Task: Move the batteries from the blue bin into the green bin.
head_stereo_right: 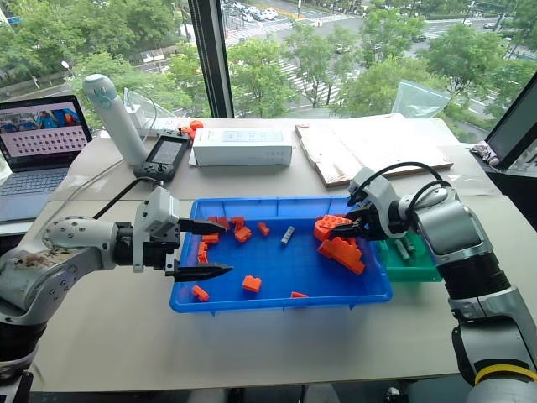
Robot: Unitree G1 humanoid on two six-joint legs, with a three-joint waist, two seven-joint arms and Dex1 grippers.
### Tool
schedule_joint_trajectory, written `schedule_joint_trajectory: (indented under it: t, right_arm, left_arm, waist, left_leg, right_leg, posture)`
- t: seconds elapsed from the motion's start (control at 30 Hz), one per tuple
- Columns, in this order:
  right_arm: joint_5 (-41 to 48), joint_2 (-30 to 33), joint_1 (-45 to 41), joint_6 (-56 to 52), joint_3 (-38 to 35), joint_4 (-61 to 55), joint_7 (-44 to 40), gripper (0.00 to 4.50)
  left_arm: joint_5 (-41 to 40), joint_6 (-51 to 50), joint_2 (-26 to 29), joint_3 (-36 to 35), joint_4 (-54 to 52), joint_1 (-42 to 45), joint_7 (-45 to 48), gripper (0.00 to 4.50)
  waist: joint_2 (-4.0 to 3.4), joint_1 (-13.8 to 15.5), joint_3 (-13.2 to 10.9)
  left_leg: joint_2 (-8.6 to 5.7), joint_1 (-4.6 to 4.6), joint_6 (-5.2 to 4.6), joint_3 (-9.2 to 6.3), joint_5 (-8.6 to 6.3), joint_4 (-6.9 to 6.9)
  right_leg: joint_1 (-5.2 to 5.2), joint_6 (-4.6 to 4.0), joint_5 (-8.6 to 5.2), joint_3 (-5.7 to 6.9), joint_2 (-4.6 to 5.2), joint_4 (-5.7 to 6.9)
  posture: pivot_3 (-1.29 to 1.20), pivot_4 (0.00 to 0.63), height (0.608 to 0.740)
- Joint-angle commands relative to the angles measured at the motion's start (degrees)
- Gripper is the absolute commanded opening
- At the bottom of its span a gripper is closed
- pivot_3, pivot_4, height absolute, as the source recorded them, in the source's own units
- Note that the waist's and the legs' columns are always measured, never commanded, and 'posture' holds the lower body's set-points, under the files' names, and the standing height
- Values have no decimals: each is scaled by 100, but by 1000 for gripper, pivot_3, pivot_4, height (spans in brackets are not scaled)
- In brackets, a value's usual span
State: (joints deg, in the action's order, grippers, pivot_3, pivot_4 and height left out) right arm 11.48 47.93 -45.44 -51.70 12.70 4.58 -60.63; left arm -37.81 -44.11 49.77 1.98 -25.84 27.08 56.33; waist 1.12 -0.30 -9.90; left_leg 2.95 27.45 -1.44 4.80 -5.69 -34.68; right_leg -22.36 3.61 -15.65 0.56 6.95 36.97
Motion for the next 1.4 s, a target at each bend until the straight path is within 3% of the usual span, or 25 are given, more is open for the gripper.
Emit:
schedule_joint_trajectory:
  t: [0.03, 0.1, 0.27, 0.53, 0.9, 1.0, 1.13, 1.27, 1.4]
  right_arm:
    - [66, -181, -159, 85, -211, -219, 196, 4008]
    - [55, -363, -230, 205, -207, -202, 302, 4474]
    - [-22, -1211, -436, 622, 57, 221, 514, 4474]
    - [-242, -2070, -513, 1431, 350, 1247, 582, 4474]
    - [-758, -2387, -648, 2609, 333, 2893, 730, 4474]
    - [-569, -2473, -543, 2512, 139, 2903, 605, 3812]
    - [-576, -2384, -444, 2513, 53, 2685, 490, 2487]
    - [-159, -2034, -471, 2214, -386, 1795, 218, 2476]
    - [282, -1196, -449, 1705, -1015, 931, -98, 2476]
  left_arm:
    - [46, 114, 32, -67, -64, 99, 75, 4500]
    - [41, 104, 51, -96, -82, 75, 91, 4500]
    - [11, 26, 98, -187, -191, 0, 62, 4500]
    - [20, -97, 281, -323, -330, -123, -4, 4500]
    - [-157, -221, 374, -456, -490, -249, -49, 4500]
    - [-194, -238, 338, -465, -470, -236, -58, 4500]
    - [-242, -244, 330, -470, -466, -234, -33, 4500]
    - [-360, -234, 220, -449, -381, -87, -49, 4500]
    - [-547, -224, -8, -459, -236, 154, -47, 4500]
  waist:
    - [0, -3, 0]
    - [0, -13, 0]
    - [0, -42, 0]
    - [1, 1, -1]
    - [1, -42, 0]
    - [1, -47, 0]
    - [1, -39, 0]
    - [0, -23, -1]
    - [-3, 13, -8]
  left_leg:
    - [0, -1, 0, 0, 0, 0]
    - [1, -1, 0, -1, 0, -1]
    - [1, -1, 0, -2, 0, -1]
    - [-2, 1, 0, -6, 1, -4]
    - [1, -3, 3, -7, 1, -3]
    - [1, -6, 3, -8, 1, -4]
    - [0, -6, 3, -8, 1, -4]
    - [0, -5, 4, -8, 1, -3]
    - [-1, 7, 3, -8, 1, -6]
  right_leg:
    - [1, 0, 0, 0, 0, 0]
    - [1, 0, 0, 1, 0, 1]
    - [2, 1, 1, 1, -2, 3]
    - [0, 5, 3, 6, -4, 4]
    - [4, 5, 4, 8, -7, 7]
    - [4, 5, 4, 8, -7, 7]
    - [6, 5, 4, 7, -7, 9]
    - [4, 5, 4, 7, -6, 8]
    - [3, 7, 5, 5, -5, 9]
  posture:
    - [0, 150, 736]
    - [0, 150, 736]
    - [0, 150, 736]
    - [0, 150, 736]
    - [0, 150, 736]
    - [0, 150, 736]
    - [0, 150, 736]
    - [0, 150, 736]
    - [0, 150, 736]
